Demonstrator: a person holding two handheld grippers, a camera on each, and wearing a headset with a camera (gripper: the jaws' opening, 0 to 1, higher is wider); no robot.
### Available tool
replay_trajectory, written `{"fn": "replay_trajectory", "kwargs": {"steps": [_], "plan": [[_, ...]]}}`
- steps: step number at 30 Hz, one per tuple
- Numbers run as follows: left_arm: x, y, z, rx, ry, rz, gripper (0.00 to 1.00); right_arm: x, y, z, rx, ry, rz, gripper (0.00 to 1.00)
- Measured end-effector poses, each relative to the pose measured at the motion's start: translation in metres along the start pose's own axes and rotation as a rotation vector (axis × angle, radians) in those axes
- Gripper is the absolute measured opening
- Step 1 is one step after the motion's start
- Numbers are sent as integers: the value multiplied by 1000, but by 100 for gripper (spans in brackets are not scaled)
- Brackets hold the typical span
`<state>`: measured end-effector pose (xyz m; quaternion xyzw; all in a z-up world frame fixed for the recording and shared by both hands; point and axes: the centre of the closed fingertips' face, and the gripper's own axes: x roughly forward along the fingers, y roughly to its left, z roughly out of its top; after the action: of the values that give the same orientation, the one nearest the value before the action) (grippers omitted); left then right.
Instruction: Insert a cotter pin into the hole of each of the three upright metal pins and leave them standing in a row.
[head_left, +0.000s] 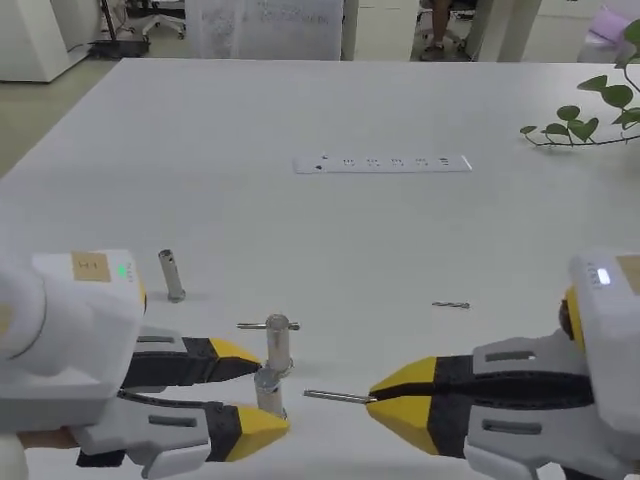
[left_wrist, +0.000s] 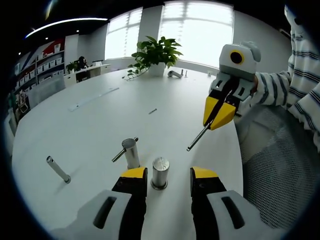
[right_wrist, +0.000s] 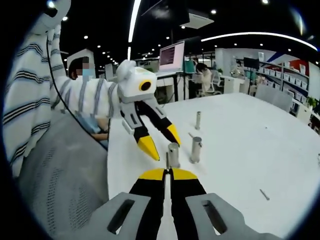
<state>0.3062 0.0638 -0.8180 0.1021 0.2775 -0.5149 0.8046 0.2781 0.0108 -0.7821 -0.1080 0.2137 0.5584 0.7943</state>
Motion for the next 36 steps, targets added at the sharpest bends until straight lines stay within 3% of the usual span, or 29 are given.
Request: {"fn": "replay_trajectory", "kwargs": {"steps": [8, 21, 36], "plan": [[7, -5, -10, -22, 27, -30, 32, 9, -4, 2, 25, -29, -15, 3], [10, -3, -14, -32, 36, -25, 32, 18, -8, -2, 46, -38, -44, 3], [10, -1, -14, -40, 35, -31, 32, 26, -6, -7, 60, -33, -43, 3]]}}
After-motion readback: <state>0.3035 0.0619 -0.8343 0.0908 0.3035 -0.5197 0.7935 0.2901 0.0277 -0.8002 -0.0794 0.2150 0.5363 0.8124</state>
